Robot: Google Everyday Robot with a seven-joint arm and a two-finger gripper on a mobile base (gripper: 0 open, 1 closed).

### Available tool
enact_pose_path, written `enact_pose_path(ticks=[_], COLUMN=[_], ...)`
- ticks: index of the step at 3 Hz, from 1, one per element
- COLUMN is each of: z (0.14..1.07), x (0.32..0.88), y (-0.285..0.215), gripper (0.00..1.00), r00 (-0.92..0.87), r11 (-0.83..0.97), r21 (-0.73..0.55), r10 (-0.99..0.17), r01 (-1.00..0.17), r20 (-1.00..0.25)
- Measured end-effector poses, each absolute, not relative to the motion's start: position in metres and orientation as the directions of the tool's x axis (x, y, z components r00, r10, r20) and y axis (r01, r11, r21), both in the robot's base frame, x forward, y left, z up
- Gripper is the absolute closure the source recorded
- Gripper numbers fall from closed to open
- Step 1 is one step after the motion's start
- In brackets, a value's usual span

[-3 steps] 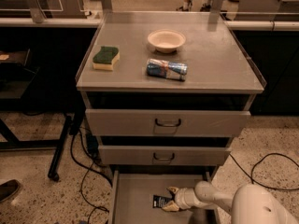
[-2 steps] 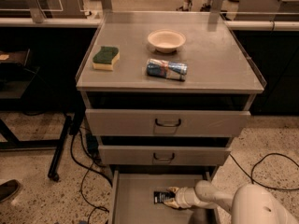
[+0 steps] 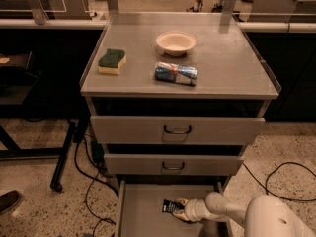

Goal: Pick rxbar blueberry from bottom drawer and place on counter

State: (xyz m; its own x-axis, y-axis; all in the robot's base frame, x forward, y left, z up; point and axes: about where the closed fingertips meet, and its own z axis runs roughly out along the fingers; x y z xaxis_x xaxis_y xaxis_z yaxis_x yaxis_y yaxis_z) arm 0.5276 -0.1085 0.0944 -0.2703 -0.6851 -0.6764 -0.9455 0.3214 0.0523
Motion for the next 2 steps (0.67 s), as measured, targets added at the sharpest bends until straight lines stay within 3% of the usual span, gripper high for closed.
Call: enact_pose_path(ticks=[2], z=[0.118], x=[0.520], y=[-0.106], gripper=[1.00], r00=[-0.261], r11=[0.333], r21=[0.031], r10=[-0.674], r01=[-0.942], r20=[-0.691])
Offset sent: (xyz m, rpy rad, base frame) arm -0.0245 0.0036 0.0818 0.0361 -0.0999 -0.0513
